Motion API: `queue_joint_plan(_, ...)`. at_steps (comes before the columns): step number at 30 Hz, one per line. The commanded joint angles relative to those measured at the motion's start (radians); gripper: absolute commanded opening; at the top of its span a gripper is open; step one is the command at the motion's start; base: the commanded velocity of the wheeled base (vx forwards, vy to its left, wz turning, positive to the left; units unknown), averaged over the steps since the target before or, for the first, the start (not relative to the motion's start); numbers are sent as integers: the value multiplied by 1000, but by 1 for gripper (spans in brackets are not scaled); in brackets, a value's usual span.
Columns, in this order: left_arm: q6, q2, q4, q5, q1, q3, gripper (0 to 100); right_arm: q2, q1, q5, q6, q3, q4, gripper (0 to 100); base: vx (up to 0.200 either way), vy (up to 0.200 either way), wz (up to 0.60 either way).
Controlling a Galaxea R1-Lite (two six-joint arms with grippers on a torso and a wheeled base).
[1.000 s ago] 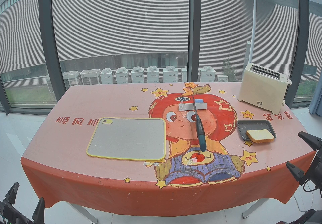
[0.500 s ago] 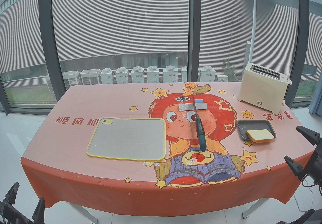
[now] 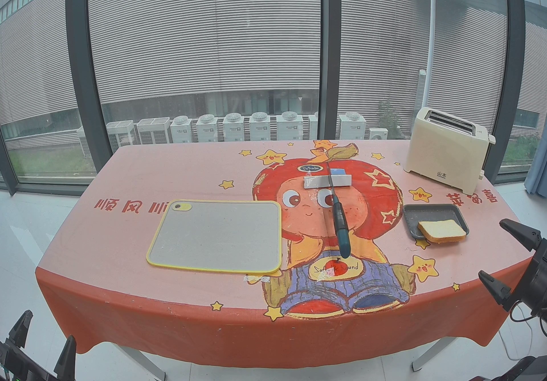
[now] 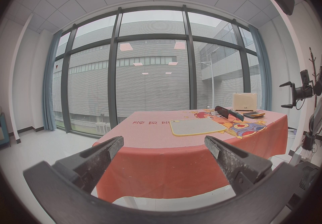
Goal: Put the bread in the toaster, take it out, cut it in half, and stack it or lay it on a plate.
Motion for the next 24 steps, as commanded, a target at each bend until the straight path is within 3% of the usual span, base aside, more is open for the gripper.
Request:
queue_joint_plan(1,0,1,1,1,0,18,100,5,-15,3,-3,-13,1,100,0,0,0)
queue_joint_plan(7,0,1,1,1,0,18,100,54,-24,46,-19,-24,-1,100,0,0,0)
queue_joint_plan(13,0,1,1,1,0,18,100,135,-26,95,-35,-113,2,100,0,0,0)
queue_joint_plan(14,-1,1,1,1,-1,18,100,169,-27,115,-60,-125,2,100,0,0,0)
queue_joint_plan(24,0,1,1,-1,0,18,100,54,-47,123,-80,-21,5,100,0,0,0)
